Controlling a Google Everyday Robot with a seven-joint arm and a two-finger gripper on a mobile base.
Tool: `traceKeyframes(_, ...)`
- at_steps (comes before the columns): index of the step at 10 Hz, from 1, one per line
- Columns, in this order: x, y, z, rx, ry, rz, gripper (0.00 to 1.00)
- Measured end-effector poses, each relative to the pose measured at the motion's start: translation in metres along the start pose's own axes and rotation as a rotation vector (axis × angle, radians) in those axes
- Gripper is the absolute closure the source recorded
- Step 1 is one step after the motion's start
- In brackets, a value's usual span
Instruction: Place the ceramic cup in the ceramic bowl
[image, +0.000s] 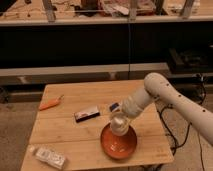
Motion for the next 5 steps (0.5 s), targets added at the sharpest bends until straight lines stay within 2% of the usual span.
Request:
traceKeyframes(1,0.000,-0.001,0.005,-0.023,-0.024,-0.001,1.00)
traceKeyframes(2,0.001,0.000,0.009,-0.056,-0.022,0.000,0.95)
traceKeyframes(3,0.002,0.001,0.013,-0.079,-0.019,0.007,0.87)
traceKeyframes(5,0.016,0.015,0.019,-0.111,-0.030,0.037,0.63)
